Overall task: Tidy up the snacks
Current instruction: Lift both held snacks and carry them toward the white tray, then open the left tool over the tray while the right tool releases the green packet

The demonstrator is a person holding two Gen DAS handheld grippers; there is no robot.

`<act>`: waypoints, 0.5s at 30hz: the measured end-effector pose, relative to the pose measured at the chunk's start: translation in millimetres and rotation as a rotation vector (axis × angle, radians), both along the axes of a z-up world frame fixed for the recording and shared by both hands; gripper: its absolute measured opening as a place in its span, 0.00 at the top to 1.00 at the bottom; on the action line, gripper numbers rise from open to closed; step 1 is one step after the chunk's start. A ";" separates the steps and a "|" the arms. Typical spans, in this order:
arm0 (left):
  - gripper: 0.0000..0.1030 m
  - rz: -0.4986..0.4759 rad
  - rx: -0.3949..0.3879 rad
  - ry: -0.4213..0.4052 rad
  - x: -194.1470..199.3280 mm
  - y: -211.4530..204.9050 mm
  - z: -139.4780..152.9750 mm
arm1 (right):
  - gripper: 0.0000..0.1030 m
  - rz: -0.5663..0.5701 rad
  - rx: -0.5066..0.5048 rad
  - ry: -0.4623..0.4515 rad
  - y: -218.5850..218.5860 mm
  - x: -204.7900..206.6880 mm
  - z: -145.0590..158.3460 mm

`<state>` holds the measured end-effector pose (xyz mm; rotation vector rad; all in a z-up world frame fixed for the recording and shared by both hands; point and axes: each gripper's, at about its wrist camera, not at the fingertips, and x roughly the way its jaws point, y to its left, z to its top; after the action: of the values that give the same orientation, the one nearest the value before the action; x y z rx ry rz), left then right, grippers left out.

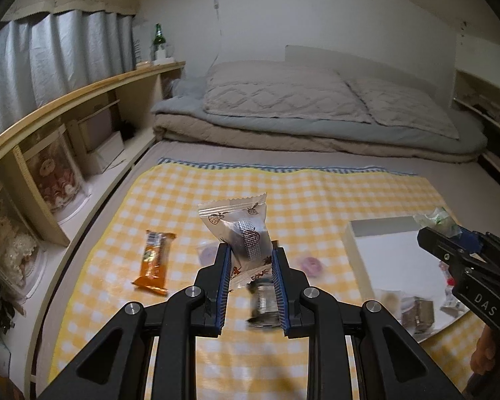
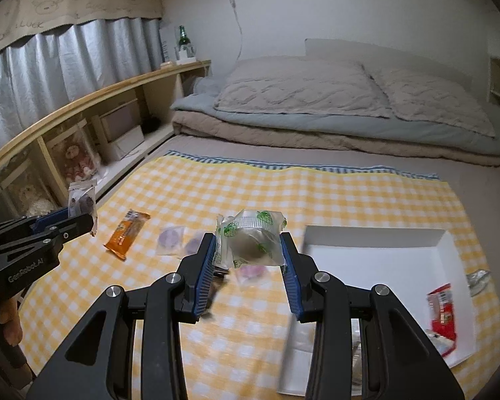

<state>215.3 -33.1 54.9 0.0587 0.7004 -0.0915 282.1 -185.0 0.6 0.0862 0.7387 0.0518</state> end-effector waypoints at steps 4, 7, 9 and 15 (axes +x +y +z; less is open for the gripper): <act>0.77 -0.028 0.009 -0.004 0.3 -22.0 -3.9 | 0.62 -0.022 -0.013 0.001 -21.2 -7.2 0.4; 0.77 -0.048 0.013 0.001 2.7 -39.6 -8.8 | 0.63 -0.036 -0.031 0.003 -38.0 -12.5 -0.1; 0.77 -0.062 0.009 0.003 4.3 -51.8 -12.0 | 0.63 -0.047 -0.038 0.005 -49.1 -15.6 -0.9; 0.77 -0.090 -0.019 0.007 15.7 -79.0 -22.8 | 0.62 -0.089 -0.054 0.018 -83.0 -23.4 -6.0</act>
<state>231.0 -112.1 32.1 0.0717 0.7040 -0.1849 258.7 -268.0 -5.4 0.0683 0.7526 -0.0539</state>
